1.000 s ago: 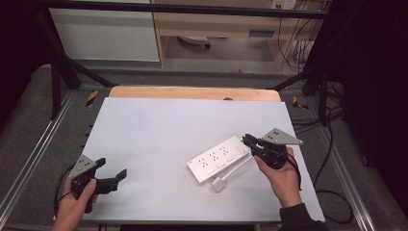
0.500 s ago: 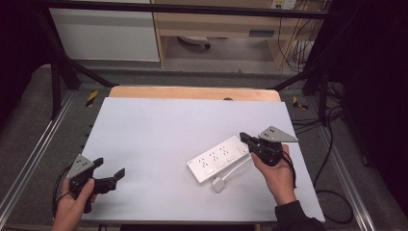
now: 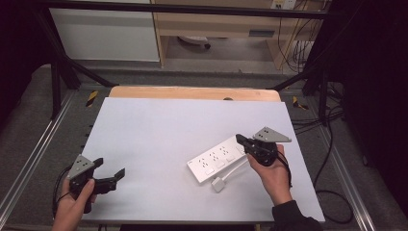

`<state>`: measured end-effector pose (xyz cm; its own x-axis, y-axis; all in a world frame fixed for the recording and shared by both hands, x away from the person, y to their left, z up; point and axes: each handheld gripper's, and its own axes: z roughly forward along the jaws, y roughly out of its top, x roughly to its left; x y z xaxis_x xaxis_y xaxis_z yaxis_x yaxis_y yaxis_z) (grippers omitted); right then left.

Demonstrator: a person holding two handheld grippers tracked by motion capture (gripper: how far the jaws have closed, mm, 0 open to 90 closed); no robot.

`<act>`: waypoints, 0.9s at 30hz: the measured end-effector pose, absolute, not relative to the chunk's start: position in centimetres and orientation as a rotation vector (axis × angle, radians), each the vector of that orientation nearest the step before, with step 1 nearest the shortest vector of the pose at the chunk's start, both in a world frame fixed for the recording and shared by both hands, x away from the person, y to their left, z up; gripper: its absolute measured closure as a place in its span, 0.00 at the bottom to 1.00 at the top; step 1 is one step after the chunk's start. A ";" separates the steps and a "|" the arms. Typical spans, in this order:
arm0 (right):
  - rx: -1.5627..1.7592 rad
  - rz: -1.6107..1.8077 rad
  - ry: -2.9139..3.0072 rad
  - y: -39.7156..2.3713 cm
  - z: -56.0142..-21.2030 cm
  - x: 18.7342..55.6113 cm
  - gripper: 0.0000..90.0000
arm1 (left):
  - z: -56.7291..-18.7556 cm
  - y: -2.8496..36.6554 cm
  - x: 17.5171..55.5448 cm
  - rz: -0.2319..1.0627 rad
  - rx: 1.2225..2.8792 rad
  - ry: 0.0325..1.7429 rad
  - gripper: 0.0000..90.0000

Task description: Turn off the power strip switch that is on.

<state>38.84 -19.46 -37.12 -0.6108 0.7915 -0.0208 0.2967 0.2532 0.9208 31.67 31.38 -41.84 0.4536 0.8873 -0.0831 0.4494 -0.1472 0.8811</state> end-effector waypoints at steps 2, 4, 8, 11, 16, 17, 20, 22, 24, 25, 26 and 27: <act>0.982 1.336 2.049 -19.4 -37.2 38.9 1.00 | -41.8 31.4 31.7 0.588 1.770 1.146 0.07; 0.984 1.326 2.062 -19.3 -37.3 38.9 1.00 | -41.8 31.4 31.7 0.588 1.771 1.146 0.07; 0.993 1.315 2.081 -19.2 -37.7 39.0 1.00 | -41.9 31.4 31.7 0.587 1.771 1.146 0.07; 0.993 1.311 2.090 -19.1 -37.9 39.0 1.00 | -41.8 31.4 31.7 0.587 1.769 1.145 0.07; 0.987 1.306 2.105 -19.0 -38.2 39.1 1.00 | -41.9 31.4 31.7 0.587 1.773 1.144 0.07; 0.987 1.304 2.108 -19.0 -38.3 39.1 1.00 | -41.9 31.3 31.7 0.586 1.774 1.143 0.07; 0.989 1.299 2.118 -18.9 -38.4 39.1 1.00 | -41.8 31.3 31.7 0.586 1.774 1.142 0.07; 0.985 1.297 2.123 -18.8 -38.5 39.1 1.00 | -41.9 31.4 31.7 0.586 1.774 1.142 0.07; 0.982 1.296 2.127 -18.8 -38.5 39.0 1.00 | -41.9 31.3 31.7 0.585 1.774 1.142 0.07; 0.984 1.296 2.130 -18.7 -38.5 39.0 1.00 | -41.9 31.3 31.7 0.585 1.775 1.142 0.07; 0.988 1.295 2.131 -18.7 -38.6 39.0 1.00 | -41.9 31.3 31.7 0.586 1.774 1.141 0.07; 0.993 1.295 2.136 -18.7 -38.8 39.0 1.00 | -41.9 31.3 31.7 0.585 1.776 1.142 0.07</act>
<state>39.03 -18.67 -38.77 -0.6398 0.7685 -0.0104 0.3458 0.3000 0.8891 31.70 31.34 -41.86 0.4576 0.8854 -0.0818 0.4512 -0.1519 0.8794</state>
